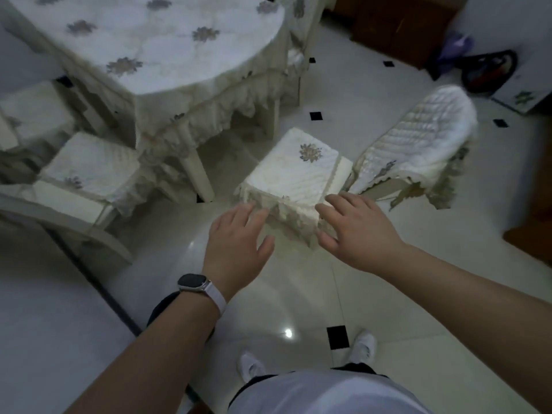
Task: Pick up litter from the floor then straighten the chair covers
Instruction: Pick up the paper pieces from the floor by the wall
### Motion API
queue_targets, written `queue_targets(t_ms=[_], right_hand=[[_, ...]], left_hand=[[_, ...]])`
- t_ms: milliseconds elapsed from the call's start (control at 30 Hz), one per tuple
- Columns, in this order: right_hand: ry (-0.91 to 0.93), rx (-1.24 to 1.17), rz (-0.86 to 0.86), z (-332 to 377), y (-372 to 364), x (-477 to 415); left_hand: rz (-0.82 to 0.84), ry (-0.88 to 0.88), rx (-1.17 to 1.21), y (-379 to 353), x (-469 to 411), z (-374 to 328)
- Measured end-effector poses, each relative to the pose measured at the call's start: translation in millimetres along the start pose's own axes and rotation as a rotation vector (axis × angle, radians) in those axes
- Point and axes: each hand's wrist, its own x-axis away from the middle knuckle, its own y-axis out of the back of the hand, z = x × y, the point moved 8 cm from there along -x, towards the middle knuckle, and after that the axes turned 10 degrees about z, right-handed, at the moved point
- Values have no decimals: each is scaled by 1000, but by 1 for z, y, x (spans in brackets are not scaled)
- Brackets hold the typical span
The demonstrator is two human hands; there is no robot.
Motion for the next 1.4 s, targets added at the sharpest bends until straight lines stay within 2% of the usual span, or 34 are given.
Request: queue_targets(t_ms=[133,367,600,700,933,1033,1233,1400], right_hand=[[-37,-44,-62,-73,11,30],[-133,-97,-127,-229,6,100],[-183,-121,-218,-346,19,156],[-252,-112,-201,-392,18,171],[-392,-161,-270,-479,3,188],[-427,-152,-237,-519,-9,180],[-480,-141,-168,-617,-19,136],[-494,-112,-168,-690,-4,80]], left_hand=[[-44,-98,-26,0,-40,-79],[-20,-196,-122,-20,-114,-235],[-15,-319,-143,-47,-164,-365],[3,-383,-162,-56,-192,-410],[5,-533,-155,-85,-264,-487],[45,-547,-108,-106,-306,-507],[54,-588,-60,-144,-414,-546],[63,-545,-12,-160,-509,-558]])
